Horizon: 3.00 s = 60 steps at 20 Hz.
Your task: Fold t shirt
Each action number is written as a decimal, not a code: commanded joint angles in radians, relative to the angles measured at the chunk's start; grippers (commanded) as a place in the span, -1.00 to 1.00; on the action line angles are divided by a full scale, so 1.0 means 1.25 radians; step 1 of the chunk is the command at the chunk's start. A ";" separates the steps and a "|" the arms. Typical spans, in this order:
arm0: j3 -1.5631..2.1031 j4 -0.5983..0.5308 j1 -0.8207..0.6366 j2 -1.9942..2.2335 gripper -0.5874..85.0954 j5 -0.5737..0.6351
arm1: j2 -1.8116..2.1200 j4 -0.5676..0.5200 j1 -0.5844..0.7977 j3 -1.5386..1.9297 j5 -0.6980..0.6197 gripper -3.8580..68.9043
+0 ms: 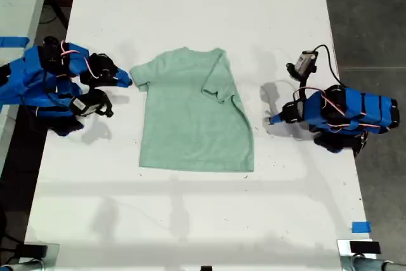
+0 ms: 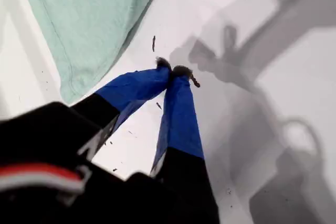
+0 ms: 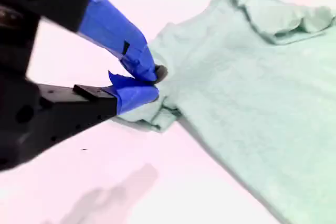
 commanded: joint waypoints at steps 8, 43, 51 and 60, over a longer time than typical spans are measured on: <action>-0.206 -0.043 -0.403 -0.476 -0.47 0.325 | 0.013 -0.017 0.005 0.043 -0.016 -0.85; -0.064 -0.428 -0.394 -0.768 -0.82 0.428 | 0.013 -0.016 -0.006 0.043 -0.026 -0.75; -0.103 -0.342 -0.345 -0.722 -0.99 0.360 | 0.013 -0.016 0.000 0.043 -0.028 -0.76; -0.870 0.054 -0.148 -0.950 -0.99 0.221 | 0.013 -0.016 0.006 0.043 -0.028 -0.76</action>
